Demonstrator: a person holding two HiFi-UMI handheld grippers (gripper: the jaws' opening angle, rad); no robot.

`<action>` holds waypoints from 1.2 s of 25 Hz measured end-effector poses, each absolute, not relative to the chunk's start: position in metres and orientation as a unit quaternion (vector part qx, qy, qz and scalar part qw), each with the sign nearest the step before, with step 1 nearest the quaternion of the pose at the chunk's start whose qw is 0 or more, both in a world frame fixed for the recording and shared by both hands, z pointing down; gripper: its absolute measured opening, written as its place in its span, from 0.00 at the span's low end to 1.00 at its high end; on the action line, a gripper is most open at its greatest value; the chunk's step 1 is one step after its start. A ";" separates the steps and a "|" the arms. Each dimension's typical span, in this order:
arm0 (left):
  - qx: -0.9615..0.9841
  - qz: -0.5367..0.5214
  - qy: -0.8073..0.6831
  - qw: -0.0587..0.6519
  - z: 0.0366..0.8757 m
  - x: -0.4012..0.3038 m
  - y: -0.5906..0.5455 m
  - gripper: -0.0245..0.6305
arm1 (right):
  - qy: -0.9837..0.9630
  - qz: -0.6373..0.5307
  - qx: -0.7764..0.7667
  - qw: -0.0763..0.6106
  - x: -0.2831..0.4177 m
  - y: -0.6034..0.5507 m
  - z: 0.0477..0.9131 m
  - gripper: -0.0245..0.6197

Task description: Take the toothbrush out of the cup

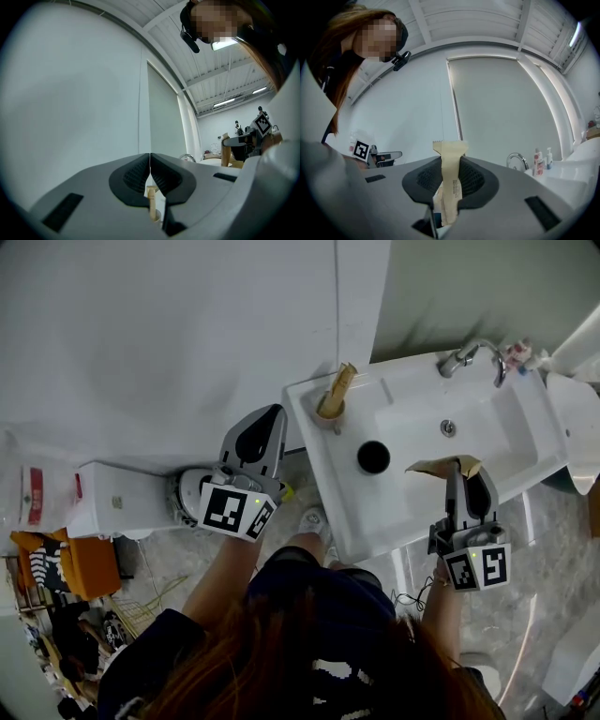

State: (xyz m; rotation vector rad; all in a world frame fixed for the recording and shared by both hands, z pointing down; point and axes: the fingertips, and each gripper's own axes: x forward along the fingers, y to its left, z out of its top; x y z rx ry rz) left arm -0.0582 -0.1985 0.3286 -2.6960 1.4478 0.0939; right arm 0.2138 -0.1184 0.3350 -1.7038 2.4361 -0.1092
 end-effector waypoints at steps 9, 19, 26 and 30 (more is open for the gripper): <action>-0.907 0.038 0.420 0.012 0.348 -0.045 -0.245 0.07 | 0.785 -0.027 -0.614 0.072 0.215 -0.136 0.333 0.18; -0.955 0.012 0.297 0.006 0.383 -0.047 -0.337 0.07 | 0.702 -0.021 -0.709 0.055 0.166 -0.180 0.349 0.18; -0.972 -0.003 0.235 -0.009 0.394 -0.049 -0.365 0.07 | 0.661 -0.017 -0.749 0.052 0.139 -0.197 0.343 0.18; -0.976 -0.008 0.219 -0.016 0.402 -0.047 -0.375 0.07 | 0.650 -0.018 -0.759 0.044 0.134 -0.202 0.344 0.18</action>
